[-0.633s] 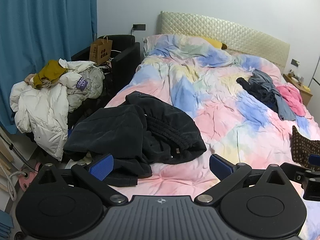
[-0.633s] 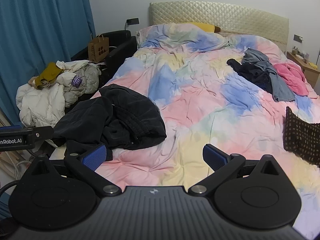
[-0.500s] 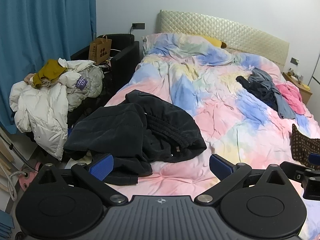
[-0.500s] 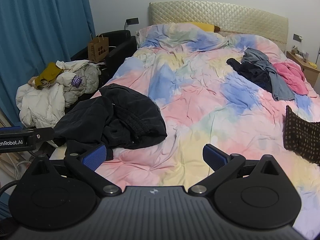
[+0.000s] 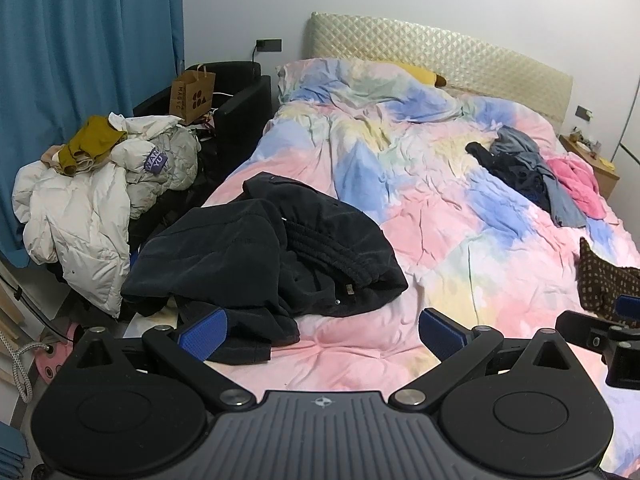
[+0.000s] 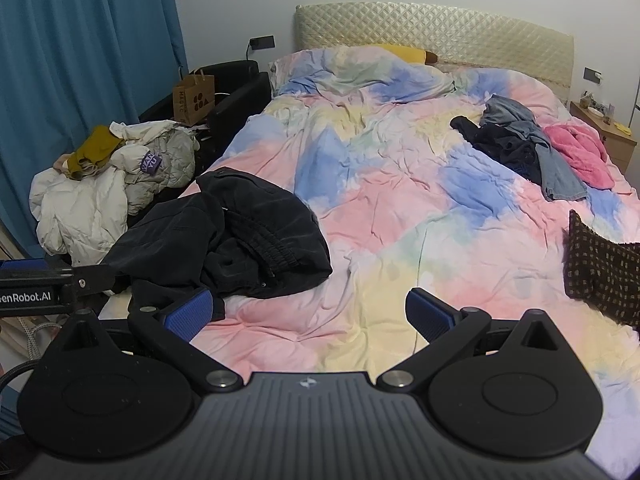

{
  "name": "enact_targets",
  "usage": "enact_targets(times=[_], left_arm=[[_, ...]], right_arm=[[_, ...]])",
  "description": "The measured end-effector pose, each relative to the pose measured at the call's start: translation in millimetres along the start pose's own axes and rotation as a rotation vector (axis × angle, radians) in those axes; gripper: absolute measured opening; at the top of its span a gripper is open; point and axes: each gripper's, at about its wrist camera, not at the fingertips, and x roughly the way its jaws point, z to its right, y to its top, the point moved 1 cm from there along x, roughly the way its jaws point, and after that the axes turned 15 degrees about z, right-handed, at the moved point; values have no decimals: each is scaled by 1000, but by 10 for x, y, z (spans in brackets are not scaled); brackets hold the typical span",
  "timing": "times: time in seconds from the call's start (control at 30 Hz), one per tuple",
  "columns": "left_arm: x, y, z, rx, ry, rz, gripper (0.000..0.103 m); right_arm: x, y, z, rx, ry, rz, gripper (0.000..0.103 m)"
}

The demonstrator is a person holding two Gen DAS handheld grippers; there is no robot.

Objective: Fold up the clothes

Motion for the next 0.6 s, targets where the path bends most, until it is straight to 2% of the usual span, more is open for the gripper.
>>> enact_targets(times=[0.6], left_arm=[[36,38,-27,1,19,-24,103]], right_arm=[[87,32,17,8,10,-17,103]])
